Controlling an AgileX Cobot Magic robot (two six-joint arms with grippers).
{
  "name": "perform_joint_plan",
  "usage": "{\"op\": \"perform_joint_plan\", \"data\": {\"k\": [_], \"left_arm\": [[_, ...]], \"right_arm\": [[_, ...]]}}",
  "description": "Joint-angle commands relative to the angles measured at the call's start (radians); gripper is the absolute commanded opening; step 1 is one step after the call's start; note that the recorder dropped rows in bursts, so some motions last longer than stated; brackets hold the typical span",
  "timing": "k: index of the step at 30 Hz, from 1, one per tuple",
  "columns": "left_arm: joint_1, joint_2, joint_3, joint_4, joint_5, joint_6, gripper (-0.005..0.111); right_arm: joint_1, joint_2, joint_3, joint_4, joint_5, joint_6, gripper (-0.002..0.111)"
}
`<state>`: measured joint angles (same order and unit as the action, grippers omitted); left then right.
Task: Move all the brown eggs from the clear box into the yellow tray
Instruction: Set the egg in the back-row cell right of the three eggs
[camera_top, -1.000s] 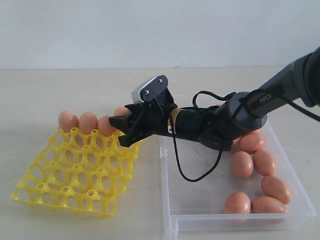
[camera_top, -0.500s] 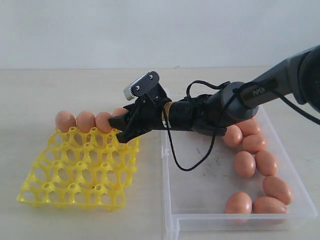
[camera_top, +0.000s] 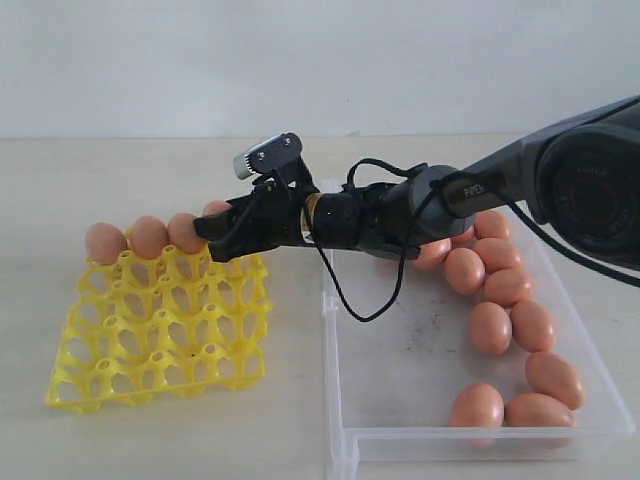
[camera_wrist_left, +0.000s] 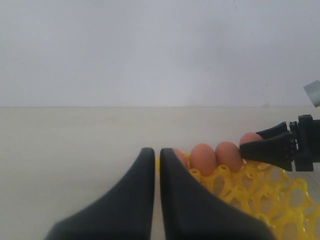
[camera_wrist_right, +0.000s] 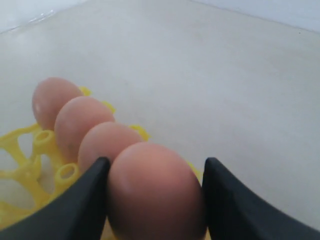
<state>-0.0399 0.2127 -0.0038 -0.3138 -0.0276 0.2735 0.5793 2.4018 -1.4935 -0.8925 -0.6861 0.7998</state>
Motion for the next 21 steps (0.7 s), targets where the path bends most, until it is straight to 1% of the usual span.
{"op": "perform_joint_plan", "data": {"k": [1,2,4,6,7,8,11,15,21], "left_arm": [[-0.005,0.003,0.004,-0.005,-0.008,0.005,0.004],[-0.005,0.003,0.004,-0.005,-0.008,0.005,0.004],[-0.005,0.003,0.004,-0.005,-0.008,0.005,0.004],[-0.005,0.003,0.004,-0.005,-0.01,0.005,0.004],[-0.005,0.003,0.004,-0.005,-0.01,0.005,0.004],[-0.005,0.003,0.004,-0.005,-0.01,0.005,0.004],[-0.005,0.003,0.004,-0.005,-0.01,0.005,0.004],[-0.005,0.003,0.004,-0.005,-0.008,0.005,0.004],[-0.005,0.003,0.004,-0.005,-0.008,0.005,0.004]], "right_arm": [[0.0,0.002,-0.004,-0.01,0.073,0.11,0.001],[0.0,0.004,-0.004,-0.012,0.088,0.11,0.003],[0.0,0.005,-0.004,-0.012,0.139,0.11,0.021],[0.0,0.005,-0.004,-0.006,0.145,0.117,0.064],[0.0,0.005,-0.004,-0.004,0.145,0.117,0.074],[0.0,0.005,-0.004,-0.003,0.145,0.117,0.077],[0.0,0.002,-0.004,0.035,0.126,0.058,0.077],[0.0,0.001,-0.004,0.143,0.062,0.0,0.077],[0.0,-0.019,-0.004,0.162,0.078,-0.027,0.076]]}}
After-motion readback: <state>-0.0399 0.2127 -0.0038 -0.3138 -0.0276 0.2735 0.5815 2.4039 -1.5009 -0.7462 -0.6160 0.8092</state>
